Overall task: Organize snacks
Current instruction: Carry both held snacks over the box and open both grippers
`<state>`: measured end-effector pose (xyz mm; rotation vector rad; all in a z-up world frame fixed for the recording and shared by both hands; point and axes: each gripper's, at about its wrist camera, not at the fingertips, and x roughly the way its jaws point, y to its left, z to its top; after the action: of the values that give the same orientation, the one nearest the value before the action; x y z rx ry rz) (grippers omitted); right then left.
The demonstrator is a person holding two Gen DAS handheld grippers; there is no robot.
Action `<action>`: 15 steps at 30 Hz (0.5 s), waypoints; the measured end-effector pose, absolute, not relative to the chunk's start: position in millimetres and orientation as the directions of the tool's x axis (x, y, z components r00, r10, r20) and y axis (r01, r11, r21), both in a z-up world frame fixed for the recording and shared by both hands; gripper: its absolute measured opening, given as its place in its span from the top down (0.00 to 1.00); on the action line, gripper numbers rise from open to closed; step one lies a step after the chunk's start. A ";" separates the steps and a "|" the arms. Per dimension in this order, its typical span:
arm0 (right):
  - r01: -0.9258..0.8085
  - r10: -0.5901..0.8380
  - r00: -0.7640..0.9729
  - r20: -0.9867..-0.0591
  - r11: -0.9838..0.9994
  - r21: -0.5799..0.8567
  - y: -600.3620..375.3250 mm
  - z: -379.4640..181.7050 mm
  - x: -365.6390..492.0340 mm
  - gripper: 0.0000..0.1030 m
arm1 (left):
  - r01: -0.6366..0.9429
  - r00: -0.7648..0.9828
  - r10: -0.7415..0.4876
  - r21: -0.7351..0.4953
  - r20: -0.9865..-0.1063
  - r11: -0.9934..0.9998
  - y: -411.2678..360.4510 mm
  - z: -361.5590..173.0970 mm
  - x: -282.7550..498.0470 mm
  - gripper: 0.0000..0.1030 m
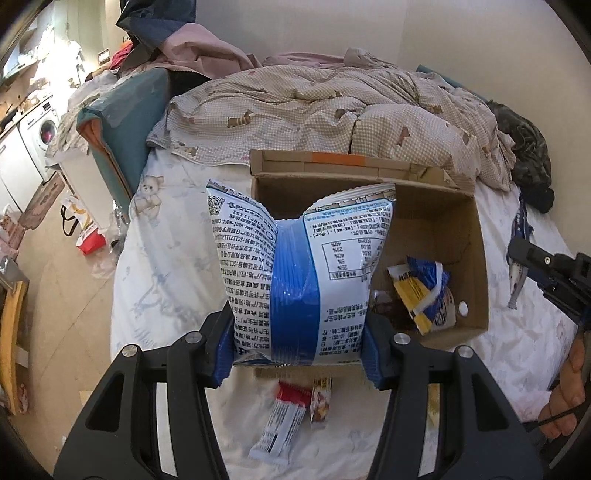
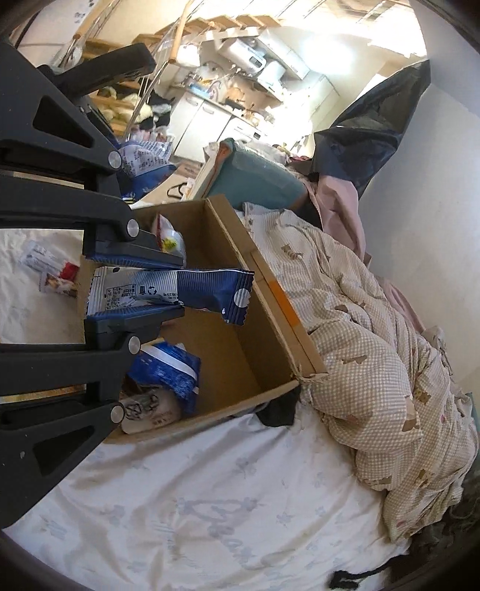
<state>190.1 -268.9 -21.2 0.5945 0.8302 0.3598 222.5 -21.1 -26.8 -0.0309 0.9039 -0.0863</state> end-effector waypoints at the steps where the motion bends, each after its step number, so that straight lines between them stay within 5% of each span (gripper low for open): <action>1: -0.070 0.512 0.631 -0.583 0.785 0.615 -269.2 -21.4 192.3 0.81 | 0.055 0.615 -0.081 -0.060 -0.784 0.997 -20.6 -28.9 227.9 0.50; 15: -0.054 0.514 0.534 -0.672 0.813 0.579 -250.5 -53.1 233.4 0.80 | 0.104 0.559 -0.172 -0.138 -0.811 0.985 -41.1 -53.2 266.6 0.49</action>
<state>233.4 -250.5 -53.1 0.5379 0.9564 0.3582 266.6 -41.1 -53.2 -0.0770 0.9641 -0.1632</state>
